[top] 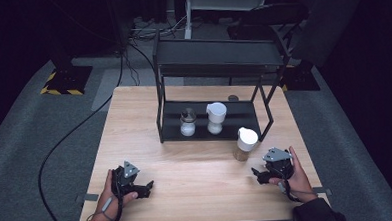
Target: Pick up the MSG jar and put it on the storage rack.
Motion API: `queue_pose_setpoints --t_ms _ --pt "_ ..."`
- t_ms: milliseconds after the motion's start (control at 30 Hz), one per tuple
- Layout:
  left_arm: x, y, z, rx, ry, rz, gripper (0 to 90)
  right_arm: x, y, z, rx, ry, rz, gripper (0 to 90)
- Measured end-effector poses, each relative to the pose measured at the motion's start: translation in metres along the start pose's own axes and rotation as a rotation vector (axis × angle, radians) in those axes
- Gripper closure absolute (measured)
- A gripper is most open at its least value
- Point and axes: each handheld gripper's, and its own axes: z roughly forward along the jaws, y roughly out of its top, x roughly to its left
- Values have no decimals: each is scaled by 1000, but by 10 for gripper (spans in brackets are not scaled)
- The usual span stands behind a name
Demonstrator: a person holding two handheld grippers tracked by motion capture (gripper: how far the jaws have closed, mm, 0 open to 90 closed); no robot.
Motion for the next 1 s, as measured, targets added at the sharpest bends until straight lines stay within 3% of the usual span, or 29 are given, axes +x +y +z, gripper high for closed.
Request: queue_pose_setpoints --t_ms 233,667,933,1000 --pt "0 0 0 0 -1 0 5 -6 -16 4 15 3 26 38" --pt "0 0 0 0 -1 0 5 -20 -39 5 -25 35 100 10" --pt "0 0 0 0 0 0 5 -44 -50 7 -19 124 212 4" --pt "0 0 0 1 -1 0 5 -46 -51 7 -19 132 209 4"
